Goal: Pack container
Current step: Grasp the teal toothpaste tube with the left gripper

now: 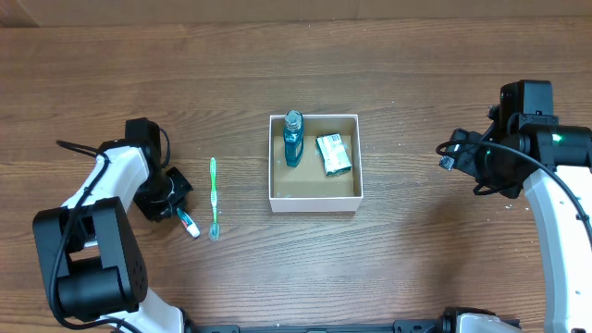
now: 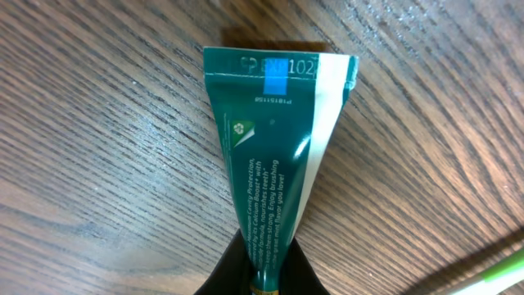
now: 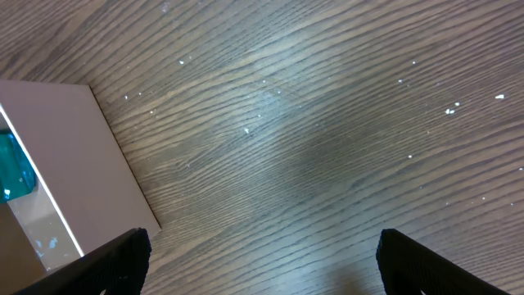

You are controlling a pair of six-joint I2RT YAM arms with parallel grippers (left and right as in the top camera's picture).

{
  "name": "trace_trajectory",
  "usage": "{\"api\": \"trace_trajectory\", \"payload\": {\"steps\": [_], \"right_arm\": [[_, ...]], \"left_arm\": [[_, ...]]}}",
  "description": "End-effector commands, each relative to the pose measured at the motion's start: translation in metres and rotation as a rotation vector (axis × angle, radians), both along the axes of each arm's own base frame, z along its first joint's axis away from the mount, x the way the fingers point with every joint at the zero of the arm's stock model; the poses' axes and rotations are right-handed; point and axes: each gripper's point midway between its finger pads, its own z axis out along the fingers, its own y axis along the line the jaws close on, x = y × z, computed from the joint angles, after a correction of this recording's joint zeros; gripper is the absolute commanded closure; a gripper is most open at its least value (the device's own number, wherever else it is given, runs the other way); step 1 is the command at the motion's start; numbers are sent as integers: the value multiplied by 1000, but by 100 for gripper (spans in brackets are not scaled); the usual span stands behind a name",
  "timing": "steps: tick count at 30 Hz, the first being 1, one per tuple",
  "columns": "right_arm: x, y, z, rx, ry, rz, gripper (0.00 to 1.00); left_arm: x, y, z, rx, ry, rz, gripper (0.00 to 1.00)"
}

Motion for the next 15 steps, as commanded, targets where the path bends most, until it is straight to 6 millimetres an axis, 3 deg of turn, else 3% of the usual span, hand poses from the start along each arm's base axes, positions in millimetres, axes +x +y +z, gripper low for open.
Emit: {"api": "trace_trajectory", "payload": {"steps": [1, 5, 9, 12, 15], "right_arm": [[1, 0, 3, -1, -15, 7, 9], [1, 0, 3, -2, -16, 7, 9], [1, 0, 3, -2, -18, 7, 9], [2, 0, 3, -2, -23, 7, 9], [3, 0, 4, -3, -27, 7, 9]], "left_arm": [[22, 5, 19, 10, -43, -23, 96], [49, 5, 62, 28, -147, -74, 96], [76, -13, 122, 54, -311, -184, 96], [93, -45, 174, 73, -471, -343, 96], [100, -97, 219, 96, -632, -621, 96]]}}
